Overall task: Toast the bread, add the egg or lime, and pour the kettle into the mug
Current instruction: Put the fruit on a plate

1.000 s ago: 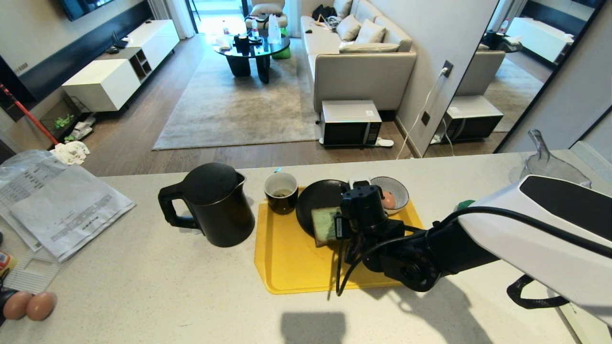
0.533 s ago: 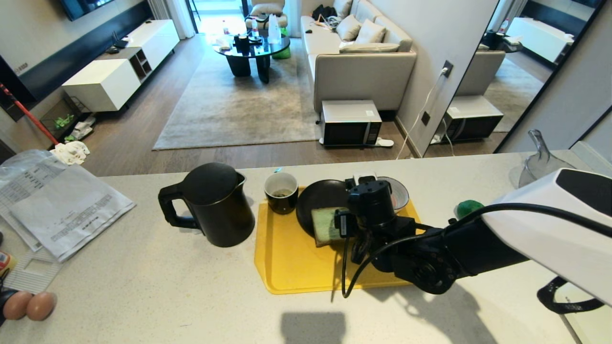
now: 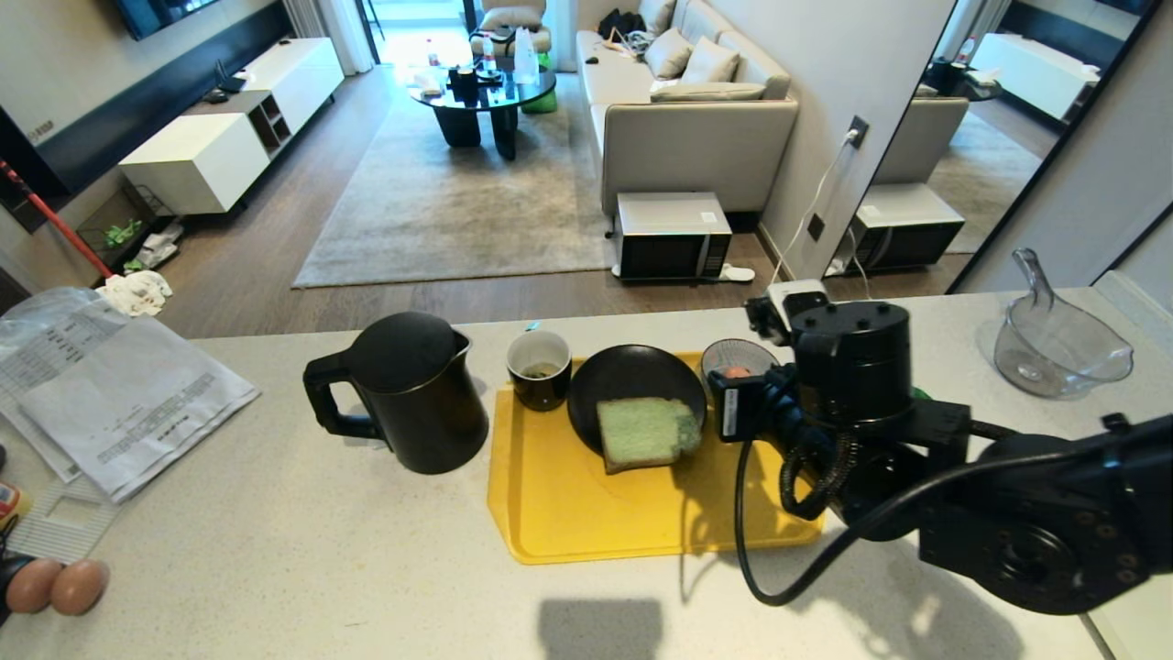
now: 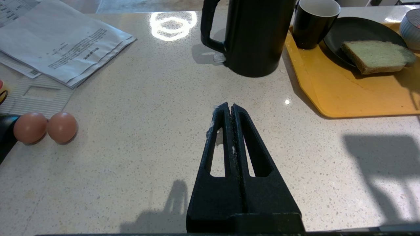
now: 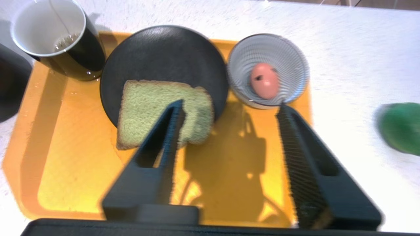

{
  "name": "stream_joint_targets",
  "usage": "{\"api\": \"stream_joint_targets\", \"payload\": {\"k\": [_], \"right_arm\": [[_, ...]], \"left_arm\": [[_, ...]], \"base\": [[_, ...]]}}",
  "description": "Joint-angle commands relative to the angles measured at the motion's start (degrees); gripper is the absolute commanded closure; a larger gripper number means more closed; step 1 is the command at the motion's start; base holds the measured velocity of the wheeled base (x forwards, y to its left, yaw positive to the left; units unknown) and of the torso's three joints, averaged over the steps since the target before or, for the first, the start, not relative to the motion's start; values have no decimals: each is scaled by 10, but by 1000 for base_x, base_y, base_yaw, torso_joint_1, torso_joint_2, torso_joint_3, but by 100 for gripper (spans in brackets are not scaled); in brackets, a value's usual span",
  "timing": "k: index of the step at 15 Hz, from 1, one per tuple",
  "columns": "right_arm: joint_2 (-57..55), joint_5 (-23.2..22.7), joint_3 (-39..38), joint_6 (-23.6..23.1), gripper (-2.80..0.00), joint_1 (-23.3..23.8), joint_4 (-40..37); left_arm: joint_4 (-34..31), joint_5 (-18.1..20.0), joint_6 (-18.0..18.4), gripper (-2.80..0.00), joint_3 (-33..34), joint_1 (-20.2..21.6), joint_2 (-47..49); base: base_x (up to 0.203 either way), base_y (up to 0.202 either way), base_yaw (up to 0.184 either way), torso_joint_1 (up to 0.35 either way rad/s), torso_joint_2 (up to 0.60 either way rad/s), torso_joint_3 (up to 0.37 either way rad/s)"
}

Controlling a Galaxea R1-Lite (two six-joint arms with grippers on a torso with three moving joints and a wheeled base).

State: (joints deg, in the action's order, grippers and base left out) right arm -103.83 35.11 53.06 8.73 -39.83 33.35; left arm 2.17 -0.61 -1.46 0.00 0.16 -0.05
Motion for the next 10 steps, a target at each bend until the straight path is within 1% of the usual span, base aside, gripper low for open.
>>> {"api": "stream_joint_targets", "payload": {"k": [1, 5, 10], "right_arm": [[101, 2, -51, -5, 0, 1, 2], [216, 11, -133, -18, 0, 1, 2], [341, 24, -242, -21, 0, 7, 2]], "left_arm": [[0, 0, 0, 0, 8, 0, -1], [0, 0, 0, 0, 8, 0, -1], [0, 0, 0, 0, 8, 0, -1]], "base": [[0, 0, 0, 0, 0, 0], [0, 0, 0, 0, 0, 0], [0, 0, 0, 0, 0, 0]]}}
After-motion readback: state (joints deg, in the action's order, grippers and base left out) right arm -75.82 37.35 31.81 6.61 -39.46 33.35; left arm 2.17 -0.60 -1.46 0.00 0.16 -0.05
